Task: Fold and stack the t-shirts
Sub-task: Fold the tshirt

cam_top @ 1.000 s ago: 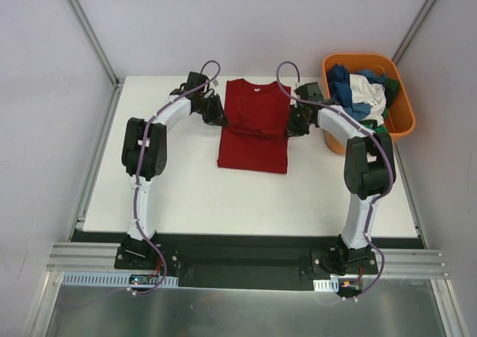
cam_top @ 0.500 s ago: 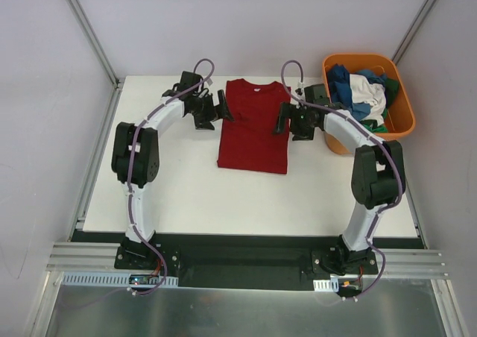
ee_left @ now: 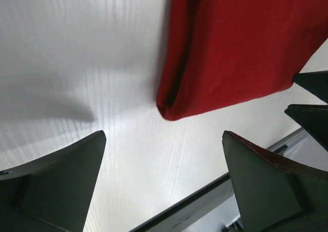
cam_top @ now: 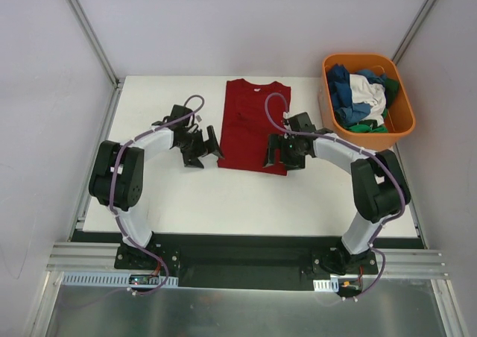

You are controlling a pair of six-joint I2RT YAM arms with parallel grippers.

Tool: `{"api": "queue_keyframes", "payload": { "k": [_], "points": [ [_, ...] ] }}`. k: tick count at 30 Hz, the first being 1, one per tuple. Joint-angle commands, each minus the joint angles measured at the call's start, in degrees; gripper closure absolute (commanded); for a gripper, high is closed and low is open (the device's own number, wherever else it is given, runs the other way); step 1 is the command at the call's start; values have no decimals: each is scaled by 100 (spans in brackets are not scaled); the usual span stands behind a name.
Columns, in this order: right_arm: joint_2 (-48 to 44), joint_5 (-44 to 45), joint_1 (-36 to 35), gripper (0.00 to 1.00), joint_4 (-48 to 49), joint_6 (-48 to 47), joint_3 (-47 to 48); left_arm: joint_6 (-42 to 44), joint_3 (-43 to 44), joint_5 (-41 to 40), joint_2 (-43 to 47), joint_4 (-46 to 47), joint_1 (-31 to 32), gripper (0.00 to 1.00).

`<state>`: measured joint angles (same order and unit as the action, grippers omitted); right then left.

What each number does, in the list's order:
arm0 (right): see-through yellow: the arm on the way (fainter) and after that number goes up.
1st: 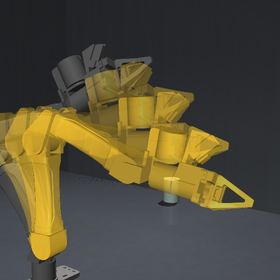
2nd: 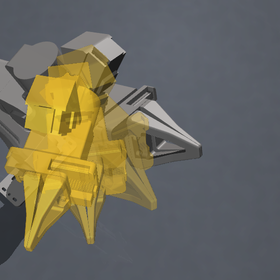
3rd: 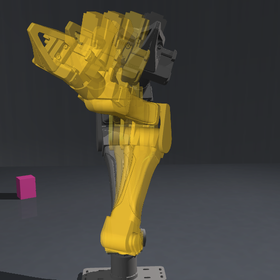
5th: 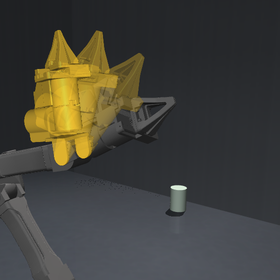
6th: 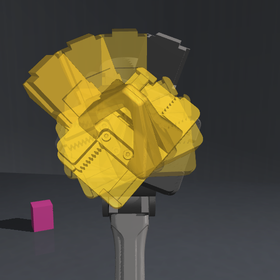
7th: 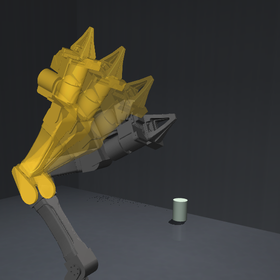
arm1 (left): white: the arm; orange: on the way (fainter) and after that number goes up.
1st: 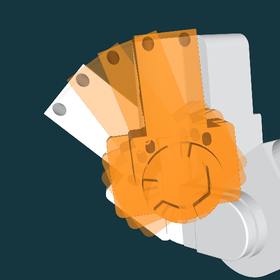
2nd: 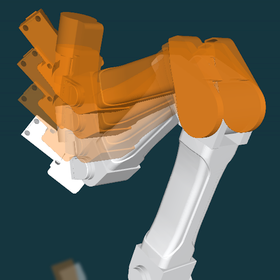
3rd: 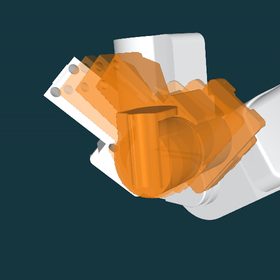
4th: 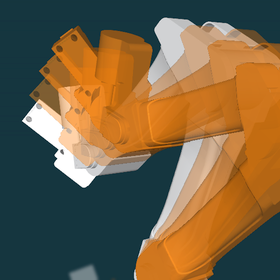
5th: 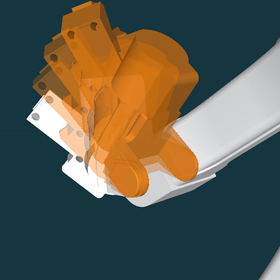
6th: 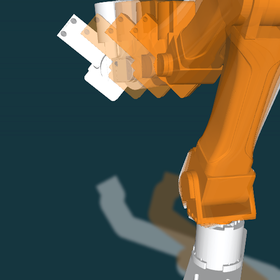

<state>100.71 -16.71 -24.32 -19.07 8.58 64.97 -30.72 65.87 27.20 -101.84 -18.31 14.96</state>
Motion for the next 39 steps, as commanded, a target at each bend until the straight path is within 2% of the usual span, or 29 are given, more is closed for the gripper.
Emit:
{"api": "queue_keyframes", "payload": {
  "k": [1, 3, 6, 7, 9, 10, 12, 13, 14, 15, 18, 19, 21, 22, 24, 25, 30, 31, 33, 34, 38, 39],
  "points": [
    [-692, 274, 41, 3, 166, 328, -606, -338, -250, 444, -98, 555, 121, 5],
    [-798, 291, 41, 3, 254, 425, -783, -373, -162, 462, -230, 591, 200, 14],
    [-868, 309, 50, 3, 351, 539, -1012, -391, -83, 400, -468, 626, 209, 21],
    [-877, 326, 50, 3, 351, 574, -1047, -382, -57, 374, -573, 626, 209, 32],
    [-921, 396, 85, 3, 369, 618, -1118, -356, -30, 409, -644, 626, 209, 48],
    [-947, 431, 94, 3, 378, 688, -1135, -356, -47, 426, -661, 626, 209, 61],
    [-1044, 458, 164, 3, 404, 724, -1249, -330, -135, 313, -653, 626, 209, 76],
    [-1070, 467, 199, 2, 430, 776, -1293, -329, -170, 277, -653, 626, 209, 94],
    [-1097, 458, 269, 2, 491, 794, -1320, -329, -179, 312, -661, 626, 209, 100],
    [-1097, 380, 304, 1, 535, 812, -1381, -303, -188, 338, -679, 618, 218, 100],
    [-974, 107, 463, 8, 676, 900, -1382, -321, -188, 312, -740, 626, 235, 100],
    [-939, 28, 489, 15, 798, 917, -1382, -312, -188, 321, -767, 626, 235, 100],
    [-781, -113, 498, 21, 878, 944, -1356, -303, -162, 295, -776, 635, 253, 100],
    [-737, -131, 489, 29, 913, 953, -1321, -286, -162, 295, -776, 635, 262, 100],
    [-562, -78, 507, 35, 975, 970, -1312, -250, -136, 260, -776, 653, 288, 100],
    [-509, -104, 542, 46, 1010, 979, -1277, -224, -127, 259, -776, 661, 297, 100],
    [-341, -219, 551, 66, 1072, 970, -1311, -206, -223, 145, -653, 819, 297, 100],
    [-367, -236, 559, 79, 1124, 970, -1329, -198, -258, 136, -635, 855, 306, 100],
    [-437, -359, 560, 95, 1247, 970, -1469, -233, -442, 75, -504, 986, 332, 100],
    [-533, -412, 542, 99, 1283, 944, -1513, -250, -547, 40, -434, 1082, 349, 100],
    [-1043, -902, 507, 99, 1091, 839, -1882, -425, -1292, -56, 128, 1189, 525, 100],
    [-1175, -1000, 498, 99, 968, 804, -2057, -452, -1496, -144, 565, 1180, 578, 100]
  ]
}}
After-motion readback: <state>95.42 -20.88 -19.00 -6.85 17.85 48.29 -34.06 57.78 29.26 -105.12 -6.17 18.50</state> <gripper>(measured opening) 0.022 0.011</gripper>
